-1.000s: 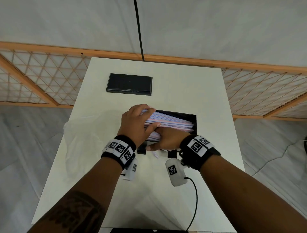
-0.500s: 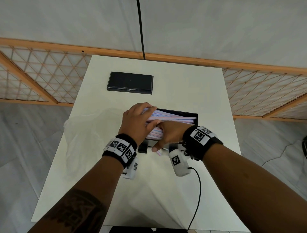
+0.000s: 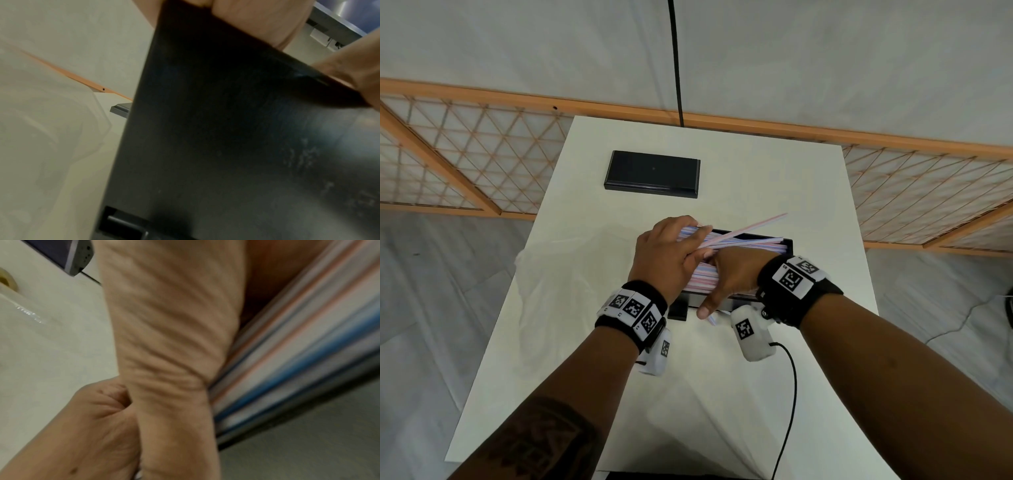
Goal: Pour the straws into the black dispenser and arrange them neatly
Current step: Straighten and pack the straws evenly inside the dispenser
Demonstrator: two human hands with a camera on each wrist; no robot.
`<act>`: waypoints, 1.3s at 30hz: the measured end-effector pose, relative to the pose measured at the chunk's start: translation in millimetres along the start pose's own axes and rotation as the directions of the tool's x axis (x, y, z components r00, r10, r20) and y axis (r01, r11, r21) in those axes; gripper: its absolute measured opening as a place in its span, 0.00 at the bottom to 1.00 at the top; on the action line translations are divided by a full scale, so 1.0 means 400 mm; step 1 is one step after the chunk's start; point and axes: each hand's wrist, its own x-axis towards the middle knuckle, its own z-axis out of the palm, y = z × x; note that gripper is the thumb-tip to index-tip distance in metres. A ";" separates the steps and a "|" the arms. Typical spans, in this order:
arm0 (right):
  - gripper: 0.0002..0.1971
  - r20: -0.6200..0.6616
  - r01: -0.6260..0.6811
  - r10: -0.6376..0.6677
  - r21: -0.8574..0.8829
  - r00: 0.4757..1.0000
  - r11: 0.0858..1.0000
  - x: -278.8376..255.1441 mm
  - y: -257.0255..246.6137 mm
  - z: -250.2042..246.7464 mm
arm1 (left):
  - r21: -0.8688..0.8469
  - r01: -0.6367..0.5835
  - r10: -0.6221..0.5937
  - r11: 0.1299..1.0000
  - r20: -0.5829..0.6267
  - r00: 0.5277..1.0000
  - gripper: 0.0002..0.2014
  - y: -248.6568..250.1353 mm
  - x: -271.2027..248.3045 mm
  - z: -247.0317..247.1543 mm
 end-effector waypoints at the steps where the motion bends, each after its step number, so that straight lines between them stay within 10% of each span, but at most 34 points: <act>1: 0.51 0.005 -0.009 0.009 -0.004 1.000 1.000 0.002 -0.001 -0.001 | 0.006 0.004 -0.004 1.000 0.005 1.000 0.23 0.002 0.000 -0.003; 9: 0.27 -0.060 -0.037 0.029 -0.140 0.998 0.989 -0.031 -0.051 -0.018 | 0.016 0.018 -0.018 1.000 0.018 1.000 0.20 0.006 -0.001 -0.008; 17: 0.45 -0.367 -0.265 0.104 -0.421 0.924 0.867 -0.088 -0.102 0.043 | 0.018 -0.005 0.005 1.000 0.005 1.000 0.20 0.007 -0.003 -0.009; 29: 0.26 -0.310 -0.361 0.223 -0.517 0.924 0.776 -0.114 -0.194 0.031 | 0.022 0.011 -0.013 1.000 0.060 0.998 0.24 0.017 -0.006 -0.023; 39: 0.35 -0.205 -0.393 0.353 -0.677 0.913 0.623 -0.067 -0.269 0.003 | -0.003 0.010 -0.010 1.000 0.034 0.999 0.30 0.016 -0.008 -0.021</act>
